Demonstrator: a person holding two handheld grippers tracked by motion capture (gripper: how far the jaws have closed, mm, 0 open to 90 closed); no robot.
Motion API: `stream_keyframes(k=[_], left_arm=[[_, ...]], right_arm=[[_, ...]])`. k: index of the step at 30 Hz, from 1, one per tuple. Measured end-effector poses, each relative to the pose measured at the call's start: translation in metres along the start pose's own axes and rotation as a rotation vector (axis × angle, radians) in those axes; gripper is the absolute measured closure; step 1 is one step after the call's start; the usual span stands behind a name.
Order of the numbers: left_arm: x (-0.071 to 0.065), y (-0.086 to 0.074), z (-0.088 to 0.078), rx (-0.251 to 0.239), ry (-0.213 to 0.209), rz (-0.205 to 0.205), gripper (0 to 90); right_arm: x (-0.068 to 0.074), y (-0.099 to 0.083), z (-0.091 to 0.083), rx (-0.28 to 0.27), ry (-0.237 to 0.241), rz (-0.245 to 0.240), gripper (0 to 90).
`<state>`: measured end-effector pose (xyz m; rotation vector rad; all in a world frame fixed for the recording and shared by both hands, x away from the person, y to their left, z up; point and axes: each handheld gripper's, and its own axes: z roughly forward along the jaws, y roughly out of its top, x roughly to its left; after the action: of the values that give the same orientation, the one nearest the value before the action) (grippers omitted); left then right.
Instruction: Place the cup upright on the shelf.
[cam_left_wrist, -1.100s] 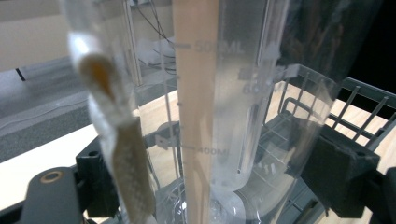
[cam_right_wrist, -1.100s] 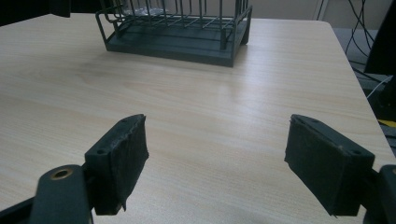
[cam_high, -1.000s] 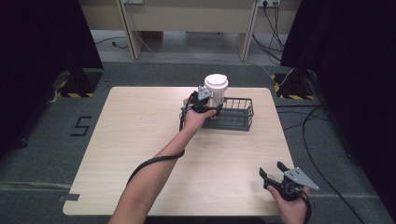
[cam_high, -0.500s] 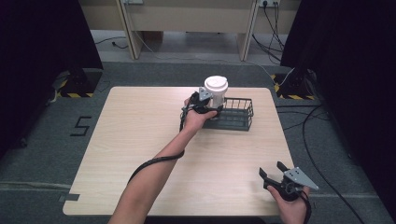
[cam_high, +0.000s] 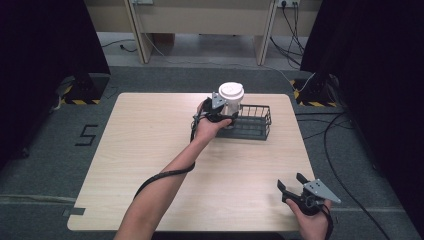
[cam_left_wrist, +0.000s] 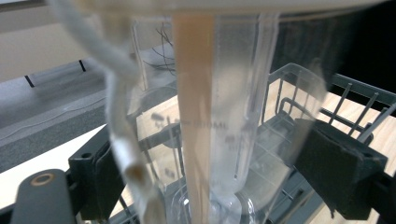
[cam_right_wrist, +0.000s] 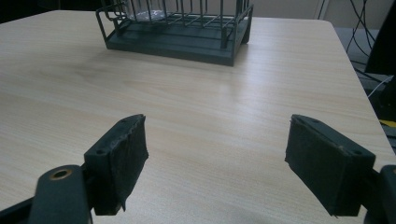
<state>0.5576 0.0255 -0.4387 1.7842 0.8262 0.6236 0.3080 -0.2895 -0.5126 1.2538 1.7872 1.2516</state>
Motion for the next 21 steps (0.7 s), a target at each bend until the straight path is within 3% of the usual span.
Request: stream_keyframes(k=[12, 21], left_arm=[[-0.003, -0.002, -0.022, -0.003, -0.018, 0.035, 14.5], [-0.003, -0.004, -0.038, -0.006, -0.03, 0.037, 14.5]], right_arm=[[0.0, 0.0, 0.0, 0.006, -0.003, -0.002, 21.2], [0.0, 0.0, 0.0, 0.006, -0.005, -0.004, 21.2]])
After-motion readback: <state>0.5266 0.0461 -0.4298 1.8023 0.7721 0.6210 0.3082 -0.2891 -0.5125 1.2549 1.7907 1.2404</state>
